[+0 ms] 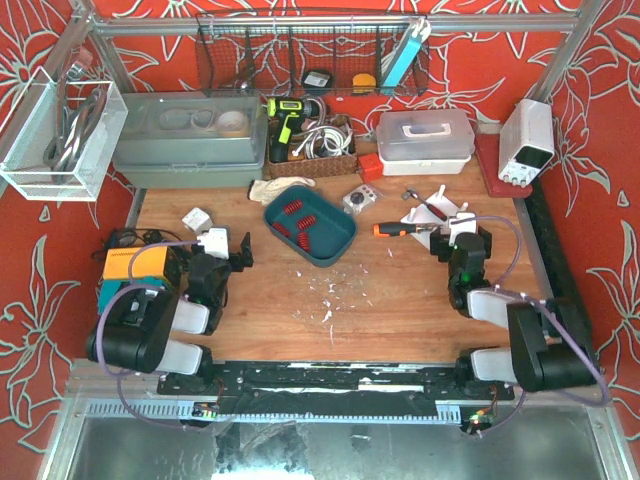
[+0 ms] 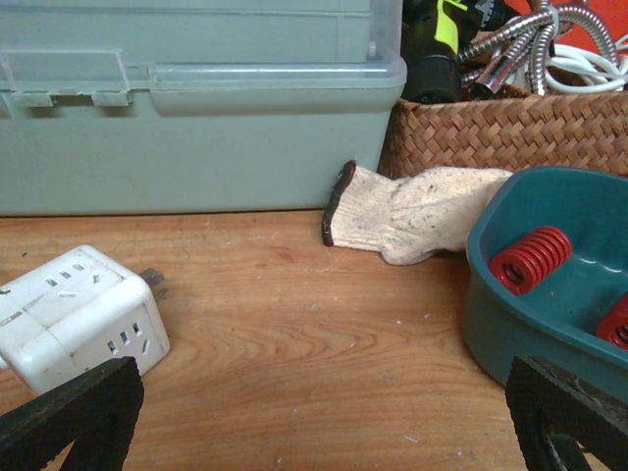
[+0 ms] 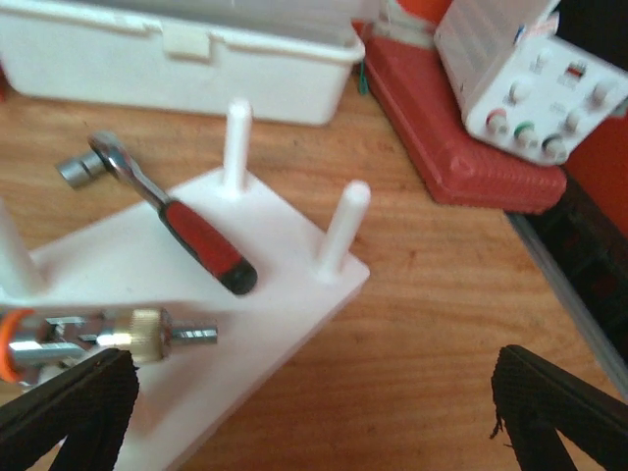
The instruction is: Install the large spring
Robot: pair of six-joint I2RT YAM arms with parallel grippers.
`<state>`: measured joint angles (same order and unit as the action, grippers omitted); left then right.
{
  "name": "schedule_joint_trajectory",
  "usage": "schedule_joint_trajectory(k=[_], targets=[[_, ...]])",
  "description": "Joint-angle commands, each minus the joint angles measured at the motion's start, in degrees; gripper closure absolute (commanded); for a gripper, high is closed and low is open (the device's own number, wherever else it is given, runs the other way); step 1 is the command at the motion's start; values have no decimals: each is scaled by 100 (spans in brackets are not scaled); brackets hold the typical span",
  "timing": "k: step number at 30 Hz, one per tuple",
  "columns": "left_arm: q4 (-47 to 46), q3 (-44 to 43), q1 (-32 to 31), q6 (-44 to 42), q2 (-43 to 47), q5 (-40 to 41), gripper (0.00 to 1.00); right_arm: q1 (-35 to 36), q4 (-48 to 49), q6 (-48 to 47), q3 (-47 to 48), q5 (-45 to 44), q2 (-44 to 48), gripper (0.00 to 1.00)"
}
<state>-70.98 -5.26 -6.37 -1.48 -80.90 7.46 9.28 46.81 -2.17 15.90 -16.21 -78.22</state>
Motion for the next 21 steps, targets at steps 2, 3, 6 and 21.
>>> schedule_joint_trajectory(k=[2, 3, 6, 21], targets=[[1269, -410, 22, 19, 1008, -67, 0, 41, -1969, 130, 731, 265, 1187, 1], [1754, -599, 26, 96, 1269, -35, 0, 40, -2194, 308, 847, 389, 1333, 1], [2922, -1110, 22, 488, 1929, 66, 0, 46, -3259, 1156, 1464, 803, 1739, 1], [6023, -2637, 31, 3501, 3116, -1232, 0, -75, -6622, 3997, 3203, 1935, 1773, 1]])
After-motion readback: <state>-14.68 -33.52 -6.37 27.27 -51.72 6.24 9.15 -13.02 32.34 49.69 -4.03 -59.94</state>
